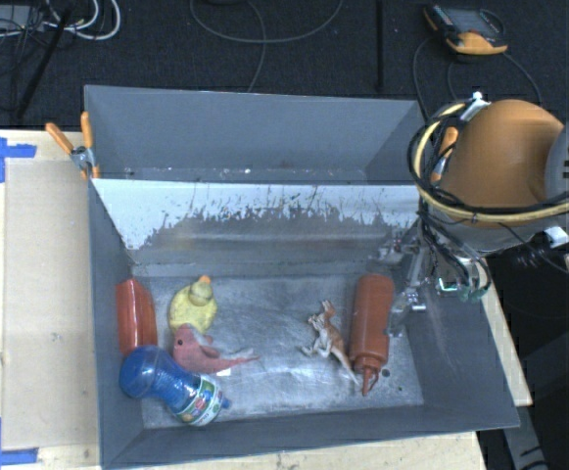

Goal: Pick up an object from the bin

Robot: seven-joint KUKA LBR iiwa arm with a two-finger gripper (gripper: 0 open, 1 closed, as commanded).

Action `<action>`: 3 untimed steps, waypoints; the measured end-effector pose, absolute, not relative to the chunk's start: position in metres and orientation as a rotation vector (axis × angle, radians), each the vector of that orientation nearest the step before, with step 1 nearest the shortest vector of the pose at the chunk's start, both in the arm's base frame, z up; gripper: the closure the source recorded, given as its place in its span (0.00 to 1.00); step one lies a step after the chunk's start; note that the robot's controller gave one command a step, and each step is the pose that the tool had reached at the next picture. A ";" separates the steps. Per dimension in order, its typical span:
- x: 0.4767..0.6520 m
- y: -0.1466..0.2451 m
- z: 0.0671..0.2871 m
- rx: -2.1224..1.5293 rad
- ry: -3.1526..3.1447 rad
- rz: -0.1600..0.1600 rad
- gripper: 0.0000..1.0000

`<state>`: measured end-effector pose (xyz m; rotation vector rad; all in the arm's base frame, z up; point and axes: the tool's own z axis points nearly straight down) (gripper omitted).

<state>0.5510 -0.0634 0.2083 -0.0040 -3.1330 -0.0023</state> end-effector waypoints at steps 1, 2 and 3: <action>0.553 -0.063 0.213 -0.001 -3.141 0.000 0.00; 0.508 -0.059 0.131 0.015 -3.143 0.000 0.00; 0.486 -0.062 0.118 0.098 -3.133 -0.002 0.00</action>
Offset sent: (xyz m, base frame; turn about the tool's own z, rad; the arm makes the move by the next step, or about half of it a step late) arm -0.0772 0.0068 -0.1383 -0.0239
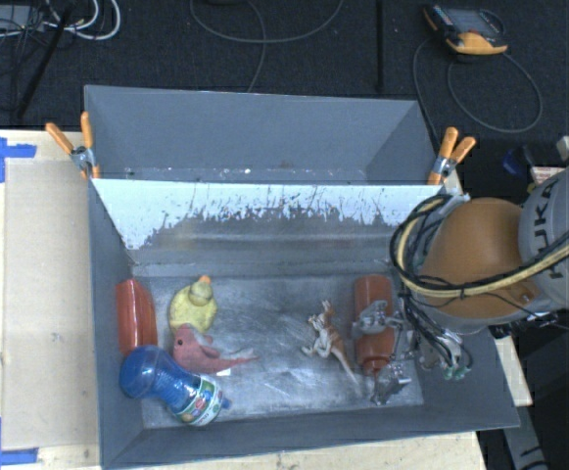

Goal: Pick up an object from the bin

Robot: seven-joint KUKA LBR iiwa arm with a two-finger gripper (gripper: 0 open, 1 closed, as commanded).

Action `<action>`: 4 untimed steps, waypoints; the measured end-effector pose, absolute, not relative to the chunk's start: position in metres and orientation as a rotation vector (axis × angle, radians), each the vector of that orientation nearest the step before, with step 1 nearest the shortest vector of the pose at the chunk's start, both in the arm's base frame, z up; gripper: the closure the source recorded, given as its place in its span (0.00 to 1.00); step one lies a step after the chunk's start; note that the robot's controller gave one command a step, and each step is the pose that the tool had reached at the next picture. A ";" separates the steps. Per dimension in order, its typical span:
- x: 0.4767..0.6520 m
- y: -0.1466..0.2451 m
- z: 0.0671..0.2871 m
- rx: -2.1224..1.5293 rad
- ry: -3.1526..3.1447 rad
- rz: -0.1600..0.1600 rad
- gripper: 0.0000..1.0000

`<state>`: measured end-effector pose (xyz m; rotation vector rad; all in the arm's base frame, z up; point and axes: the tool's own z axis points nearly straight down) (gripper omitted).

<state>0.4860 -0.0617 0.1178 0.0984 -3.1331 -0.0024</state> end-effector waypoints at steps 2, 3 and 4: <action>0.489 -0.086 0.095 0.492 -3.106 0.000 0.00; 0.476 -0.087 0.073 0.531 -3.103 -0.003 1.00; 0.476 -0.087 0.073 0.531 -3.102 -0.003 1.00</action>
Offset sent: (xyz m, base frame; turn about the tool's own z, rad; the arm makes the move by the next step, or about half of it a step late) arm -0.0167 -0.0240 -0.0478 -0.2049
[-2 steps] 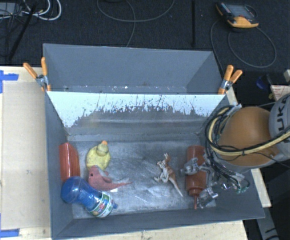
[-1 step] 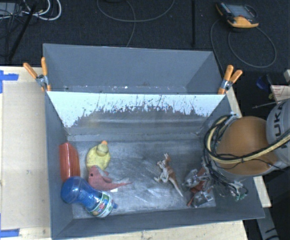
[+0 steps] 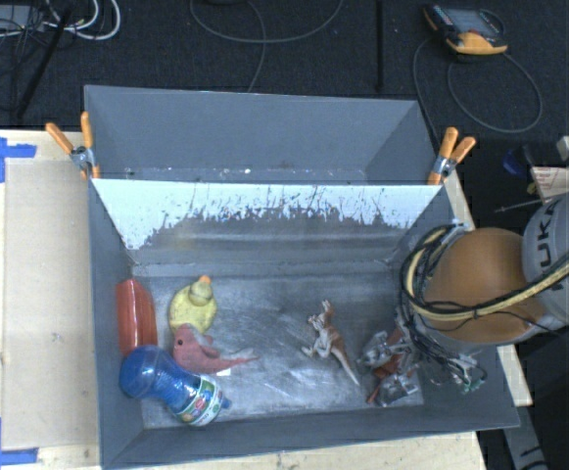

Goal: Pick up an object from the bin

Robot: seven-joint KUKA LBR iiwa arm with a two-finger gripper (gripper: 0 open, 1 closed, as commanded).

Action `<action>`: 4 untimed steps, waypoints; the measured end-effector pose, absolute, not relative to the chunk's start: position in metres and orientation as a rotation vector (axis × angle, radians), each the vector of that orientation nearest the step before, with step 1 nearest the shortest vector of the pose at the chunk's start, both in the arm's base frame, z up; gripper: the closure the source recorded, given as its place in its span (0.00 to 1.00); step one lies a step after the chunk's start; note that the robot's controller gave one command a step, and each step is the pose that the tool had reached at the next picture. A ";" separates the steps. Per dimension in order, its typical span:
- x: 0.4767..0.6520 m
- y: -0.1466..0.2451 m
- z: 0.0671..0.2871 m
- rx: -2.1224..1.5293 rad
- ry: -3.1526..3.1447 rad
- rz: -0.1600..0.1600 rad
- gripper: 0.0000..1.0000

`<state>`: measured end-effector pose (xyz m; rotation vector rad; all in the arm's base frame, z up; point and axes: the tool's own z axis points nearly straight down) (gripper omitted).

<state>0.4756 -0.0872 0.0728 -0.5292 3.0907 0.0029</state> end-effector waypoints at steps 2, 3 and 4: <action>0.473 -0.086 0.091 -0.534 3.098 0.006 1.00; 0.474 -0.085 0.101 -0.535 3.096 0.007 1.00; 0.474 -0.085 0.110 -0.534 3.096 0.006 1.00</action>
Offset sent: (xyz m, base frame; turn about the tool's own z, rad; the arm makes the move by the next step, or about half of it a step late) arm -0.0001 0.0001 0.0405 0.0000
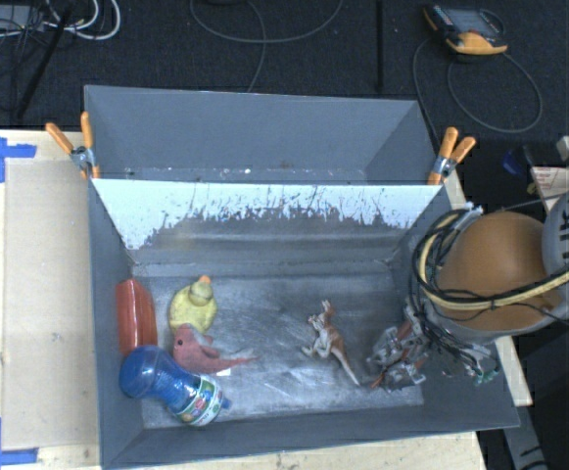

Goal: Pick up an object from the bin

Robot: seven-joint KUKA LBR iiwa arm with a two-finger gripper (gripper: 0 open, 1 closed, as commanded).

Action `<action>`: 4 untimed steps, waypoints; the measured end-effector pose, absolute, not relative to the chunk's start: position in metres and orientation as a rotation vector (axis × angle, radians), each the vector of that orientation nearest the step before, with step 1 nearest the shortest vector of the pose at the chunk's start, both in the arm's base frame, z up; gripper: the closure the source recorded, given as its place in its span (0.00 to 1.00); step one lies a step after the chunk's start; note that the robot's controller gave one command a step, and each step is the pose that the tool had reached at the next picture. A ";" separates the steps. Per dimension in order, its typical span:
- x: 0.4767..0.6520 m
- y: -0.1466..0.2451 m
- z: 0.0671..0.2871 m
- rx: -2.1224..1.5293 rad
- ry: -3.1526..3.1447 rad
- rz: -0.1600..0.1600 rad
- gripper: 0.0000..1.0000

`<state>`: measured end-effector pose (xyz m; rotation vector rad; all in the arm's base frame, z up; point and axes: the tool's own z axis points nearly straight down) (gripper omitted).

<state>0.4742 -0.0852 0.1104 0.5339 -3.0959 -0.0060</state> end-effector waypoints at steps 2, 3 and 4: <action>0.475 -0.084 0.124 0.536 -3.096 -0.004 1.00; 0.475 -0.084 0.129 0.538 -3.097 -0.004 1.00; 0.474 -0.083 0.136 0.538 -3.093 -0.005 1.00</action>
Offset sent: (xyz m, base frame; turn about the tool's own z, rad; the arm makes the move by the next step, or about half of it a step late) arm 0.0001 -0.0001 0.0093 0.0000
